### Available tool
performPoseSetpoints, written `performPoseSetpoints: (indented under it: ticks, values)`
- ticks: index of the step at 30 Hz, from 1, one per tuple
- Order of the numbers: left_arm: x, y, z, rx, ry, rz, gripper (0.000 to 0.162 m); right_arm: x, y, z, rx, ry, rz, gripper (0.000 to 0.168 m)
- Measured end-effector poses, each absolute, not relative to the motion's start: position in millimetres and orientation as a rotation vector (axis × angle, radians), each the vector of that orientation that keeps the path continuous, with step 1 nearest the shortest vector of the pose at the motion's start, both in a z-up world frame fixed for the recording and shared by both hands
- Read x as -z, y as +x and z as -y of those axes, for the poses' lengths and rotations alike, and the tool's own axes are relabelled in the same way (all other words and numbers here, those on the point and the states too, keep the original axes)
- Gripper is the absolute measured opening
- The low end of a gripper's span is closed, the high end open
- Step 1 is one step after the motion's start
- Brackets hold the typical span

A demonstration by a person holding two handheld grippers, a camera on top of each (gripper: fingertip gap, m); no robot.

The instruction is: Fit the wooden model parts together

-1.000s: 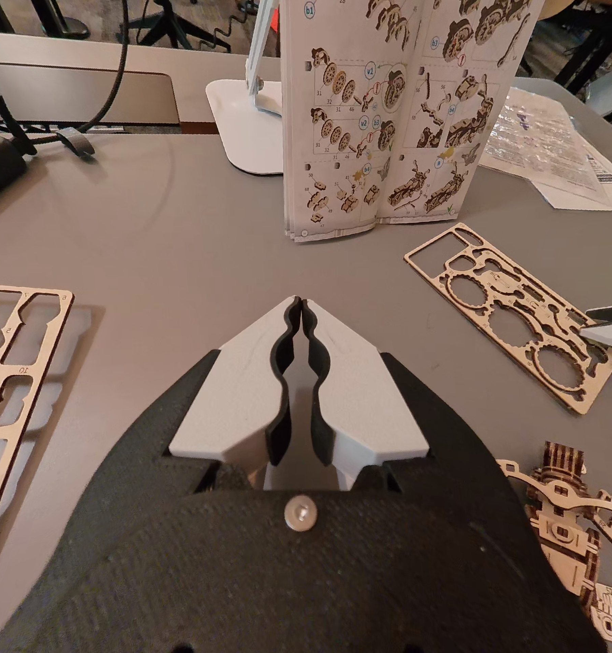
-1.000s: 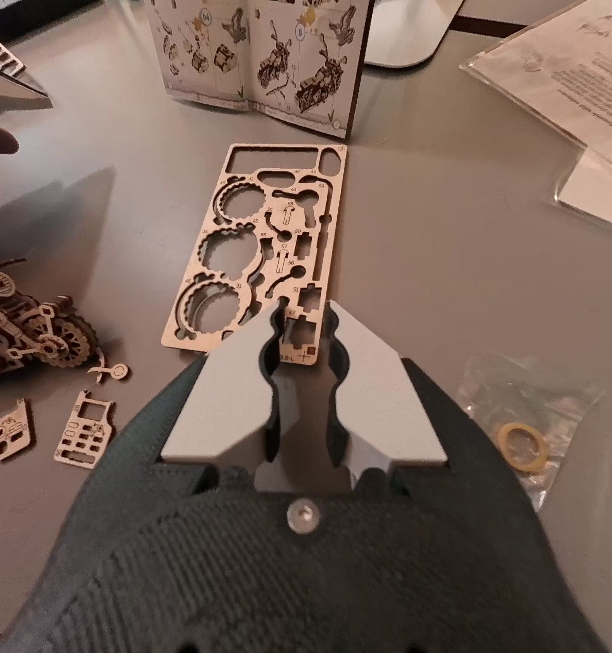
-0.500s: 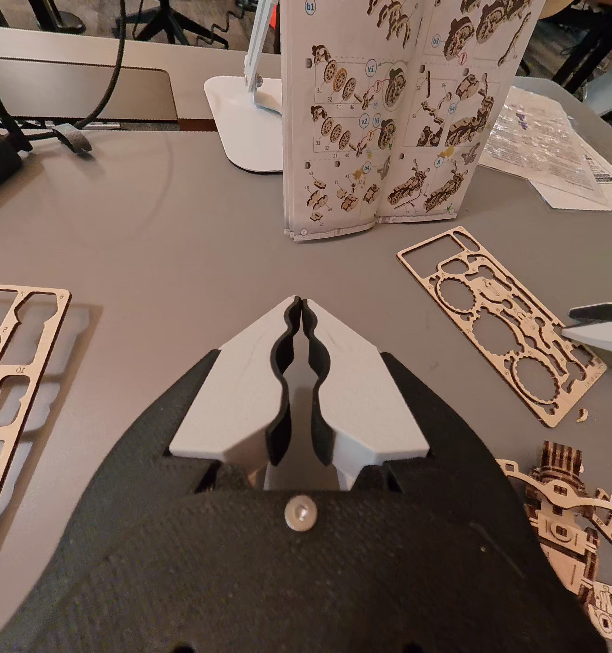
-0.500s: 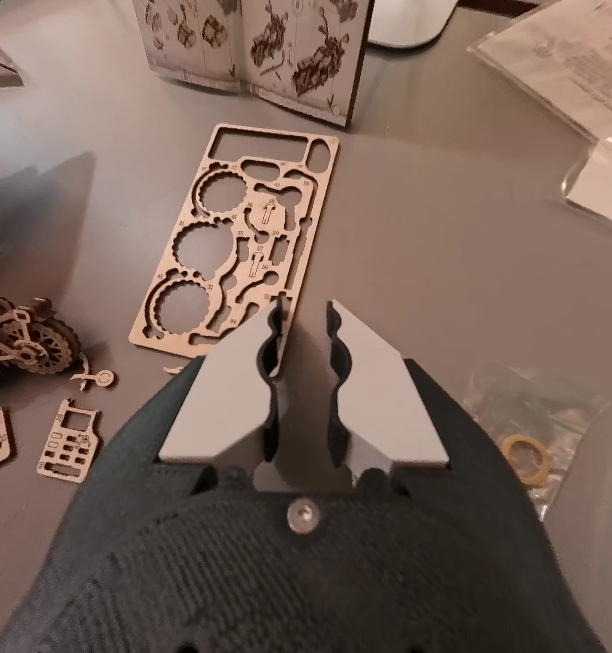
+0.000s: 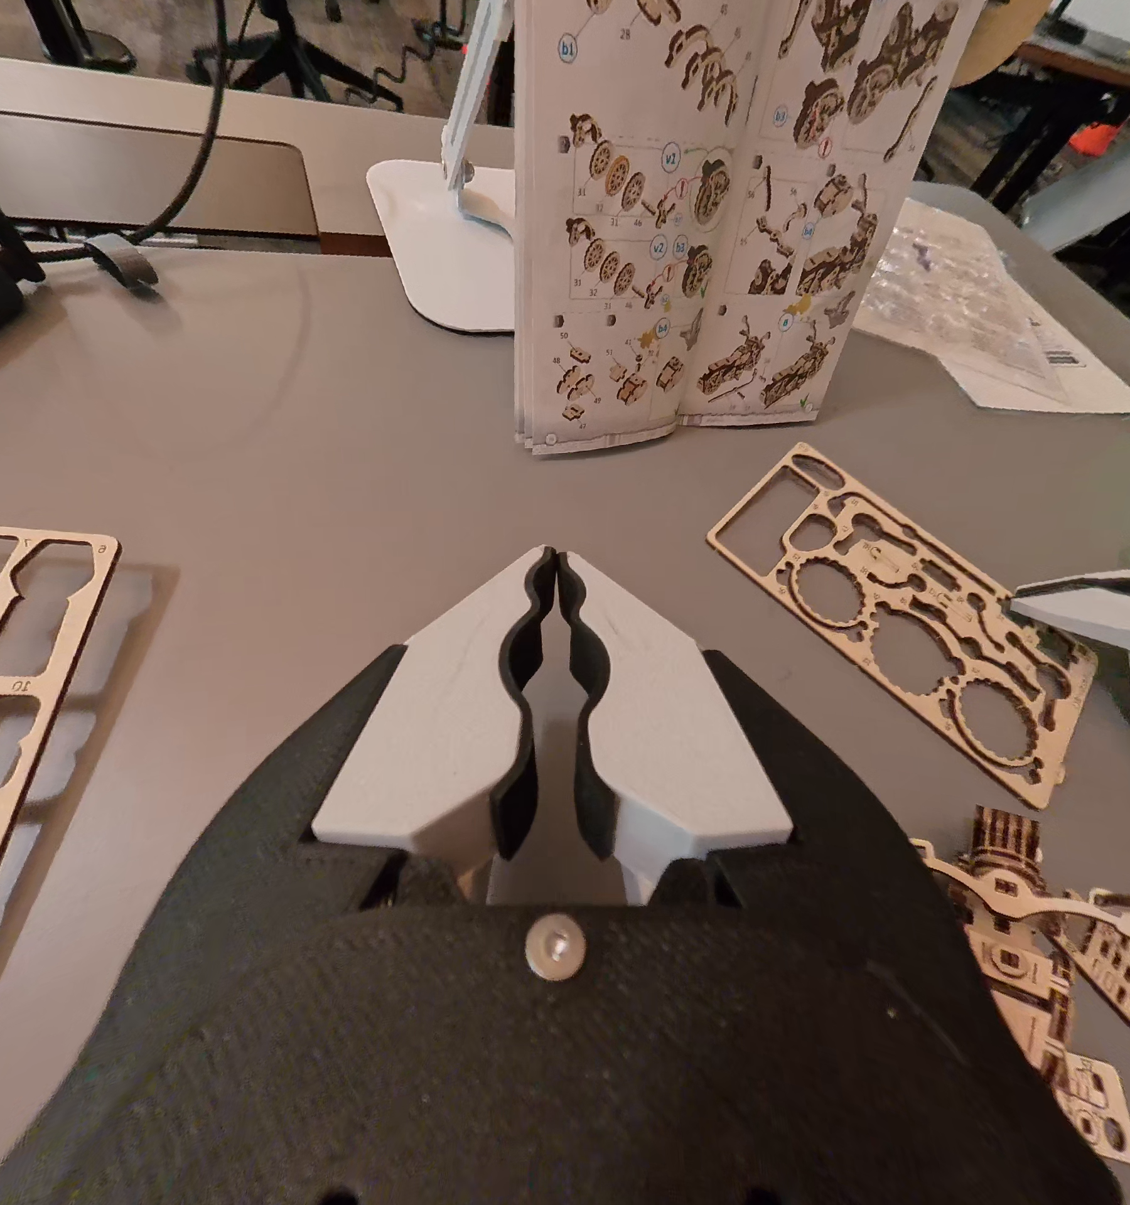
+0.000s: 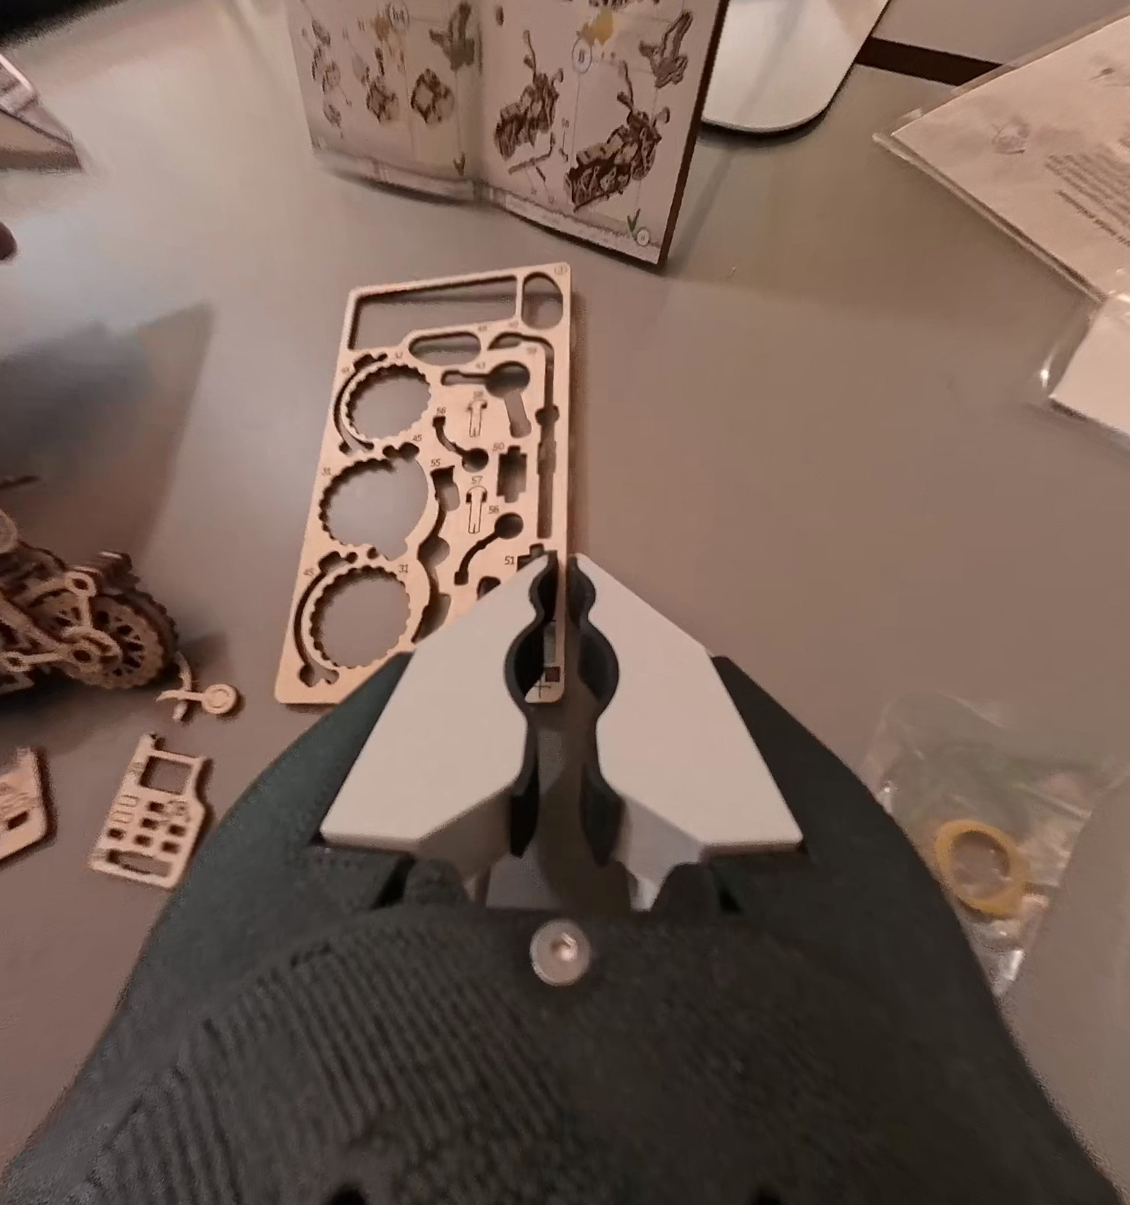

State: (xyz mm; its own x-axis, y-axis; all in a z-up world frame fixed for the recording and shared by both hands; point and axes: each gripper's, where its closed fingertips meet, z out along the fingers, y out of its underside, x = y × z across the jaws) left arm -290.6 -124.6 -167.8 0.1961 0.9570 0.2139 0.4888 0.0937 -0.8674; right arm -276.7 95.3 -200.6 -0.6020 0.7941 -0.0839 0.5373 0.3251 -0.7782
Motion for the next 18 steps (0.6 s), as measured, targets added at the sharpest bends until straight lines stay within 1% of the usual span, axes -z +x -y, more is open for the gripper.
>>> performPoseSetpoints:
  ticks: [4, 7, 14, 18]
  values:
    - [167, -287, 120, -0.604, -1.535, 1.407, 0.000, 191, -273, -92, -1.321, -1.270, 2.259, 0.001]
    - [166, -283, 115, -0.614, -1.558, 1.381, 0.004, 184, -271, -91, -1.387, -1.287, 2.241, 0.000]
    - [165, -271, 94, -0.484, -1.552, 1.353, 0.021, 179, -270, -92, -1.383, -1.253, 2.220, 0.001]
    - [149, -266, 86, -0.410, -1.496, 1.330, 0.029, 176, -271, -93, -1.402, -1.258, 2.203, 0.000]
